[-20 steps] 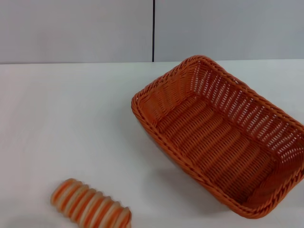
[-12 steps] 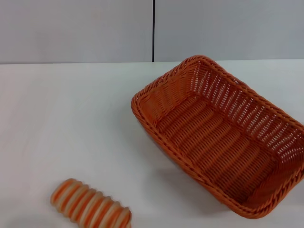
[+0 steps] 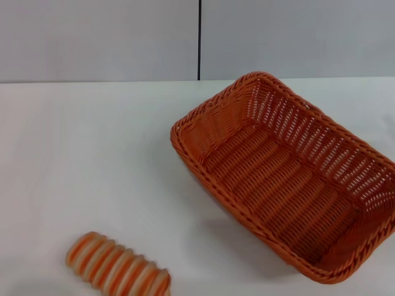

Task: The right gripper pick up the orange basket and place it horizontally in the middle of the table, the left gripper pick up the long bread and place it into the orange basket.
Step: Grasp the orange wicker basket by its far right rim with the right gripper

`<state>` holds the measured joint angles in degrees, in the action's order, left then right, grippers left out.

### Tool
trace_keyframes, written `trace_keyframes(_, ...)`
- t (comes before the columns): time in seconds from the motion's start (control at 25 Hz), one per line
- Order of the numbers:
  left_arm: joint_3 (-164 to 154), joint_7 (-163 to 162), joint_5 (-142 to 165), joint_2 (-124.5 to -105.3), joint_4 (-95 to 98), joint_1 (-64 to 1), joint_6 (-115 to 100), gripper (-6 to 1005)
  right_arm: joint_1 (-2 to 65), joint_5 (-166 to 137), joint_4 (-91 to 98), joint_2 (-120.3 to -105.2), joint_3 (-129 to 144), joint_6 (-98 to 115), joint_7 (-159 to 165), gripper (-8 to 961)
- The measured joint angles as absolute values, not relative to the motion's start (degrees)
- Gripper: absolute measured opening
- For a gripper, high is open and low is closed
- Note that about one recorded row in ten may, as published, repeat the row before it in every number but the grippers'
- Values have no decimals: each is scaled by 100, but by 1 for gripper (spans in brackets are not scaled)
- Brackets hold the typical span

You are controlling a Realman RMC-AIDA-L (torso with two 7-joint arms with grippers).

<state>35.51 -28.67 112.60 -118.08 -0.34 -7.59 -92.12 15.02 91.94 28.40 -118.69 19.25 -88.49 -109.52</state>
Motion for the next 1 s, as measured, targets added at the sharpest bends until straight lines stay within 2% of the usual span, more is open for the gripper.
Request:
trace_keyframes(0.2,3551,-2866,11259,-11803,-26,-781,-9189,784,1563,8278,4688,-11859,2156,-8817,-8740,649)
trace_keyframes(0.36,3559,-2865,11258,-11796,-10,-791,-9097,784,1731,7563,5423,-11837,2165,-8884,-7772,649)
trace_keyframes(0.52,3560,-2865,11259,-11795,15,-847,-9006,783,2071,6471,6303,-11706,2447,-9141,-6537,648)
trace_keyframes(0.56,3560,-2865,11259,-11795,15,-847,-9006,783,2145,6236,6431,-11659,2587,-9184,-6263,648)
trace_keyframes(0.6,3560,-2865,11258,-11795,29,-862,-8990,783,2322,5803,6614,-11537,2944,-9277,-5747,648)
trace_keyframes(0.64,3560,-2865,11258,-11795,43,-873,-8971,783,2322,5803,6614,-11537,2944,-9277,-5747,648)
trace_keyframes(0.8,3560,-2865,11259,-11796,51,-898,-8915,783,2760,5129,6616,-11341,3357,-9499,-5075,647)
trace_keyframes(1.0,3560,-2865,11258,-11805,45,-884,-8894,783,3109,4694,6494,-11309,3624,-9932,-4920,647)
